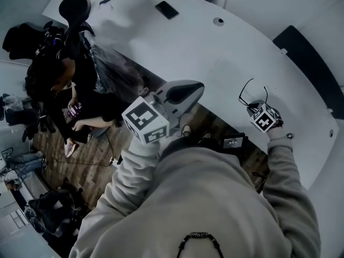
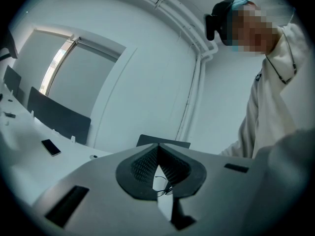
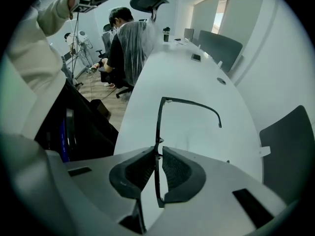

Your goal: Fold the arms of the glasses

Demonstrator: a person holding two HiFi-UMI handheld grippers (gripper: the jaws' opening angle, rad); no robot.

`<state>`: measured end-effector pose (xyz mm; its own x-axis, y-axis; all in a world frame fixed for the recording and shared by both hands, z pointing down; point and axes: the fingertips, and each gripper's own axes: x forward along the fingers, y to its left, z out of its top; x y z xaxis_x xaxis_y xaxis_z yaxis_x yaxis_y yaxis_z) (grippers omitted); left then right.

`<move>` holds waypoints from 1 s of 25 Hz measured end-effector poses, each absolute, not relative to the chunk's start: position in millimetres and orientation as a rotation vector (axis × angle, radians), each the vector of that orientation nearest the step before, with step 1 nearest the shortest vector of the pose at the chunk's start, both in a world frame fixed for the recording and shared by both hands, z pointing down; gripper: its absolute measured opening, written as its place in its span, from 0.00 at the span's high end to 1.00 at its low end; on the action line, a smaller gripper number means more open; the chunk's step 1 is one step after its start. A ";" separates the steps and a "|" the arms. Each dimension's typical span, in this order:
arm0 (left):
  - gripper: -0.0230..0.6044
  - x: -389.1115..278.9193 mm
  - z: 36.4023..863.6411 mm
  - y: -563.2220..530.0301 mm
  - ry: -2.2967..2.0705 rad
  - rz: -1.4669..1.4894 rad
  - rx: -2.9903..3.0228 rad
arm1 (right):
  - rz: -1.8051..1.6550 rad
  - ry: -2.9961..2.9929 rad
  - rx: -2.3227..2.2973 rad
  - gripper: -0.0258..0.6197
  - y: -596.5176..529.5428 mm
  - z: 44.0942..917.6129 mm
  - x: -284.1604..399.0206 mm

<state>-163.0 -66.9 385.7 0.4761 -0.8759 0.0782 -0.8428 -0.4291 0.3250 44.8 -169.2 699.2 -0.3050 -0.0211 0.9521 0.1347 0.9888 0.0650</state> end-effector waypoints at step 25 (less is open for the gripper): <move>0.95 -126.3 337.1 -86.8 -1.209 -0.330 2.577 | -0.287 -2.050 0.075 0.87 -124.4 518.7 56.5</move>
<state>-126.3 -86.8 337.1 0.6245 -0.7760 -0.0886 -0.7133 -0.6129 0.3400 56.5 -124.4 518.7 -0.4778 -0.1745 0.8610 0.0688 0.9696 0.2347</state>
